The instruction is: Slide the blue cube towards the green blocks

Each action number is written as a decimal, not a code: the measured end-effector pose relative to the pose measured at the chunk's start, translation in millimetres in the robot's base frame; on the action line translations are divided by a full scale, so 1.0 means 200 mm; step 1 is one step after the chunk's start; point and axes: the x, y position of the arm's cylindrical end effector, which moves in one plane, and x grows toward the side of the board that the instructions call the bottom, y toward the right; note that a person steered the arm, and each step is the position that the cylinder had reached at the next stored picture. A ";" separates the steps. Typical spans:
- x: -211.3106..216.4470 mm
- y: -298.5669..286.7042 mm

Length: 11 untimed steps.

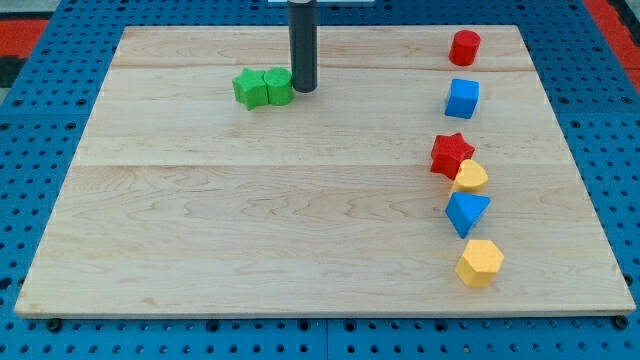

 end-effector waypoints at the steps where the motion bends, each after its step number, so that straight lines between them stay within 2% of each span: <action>1: -0.09 0.50; 2: -0.11 0.93; 3: 0.07 1.13; 4: 0.25 1.15; 5: 0.36 0.89; 6: 0.31 0.79; 7: 0.22 0.98; 8: 0.22 0.74; 9: 0.21 0.36; 11: 0.10 0.35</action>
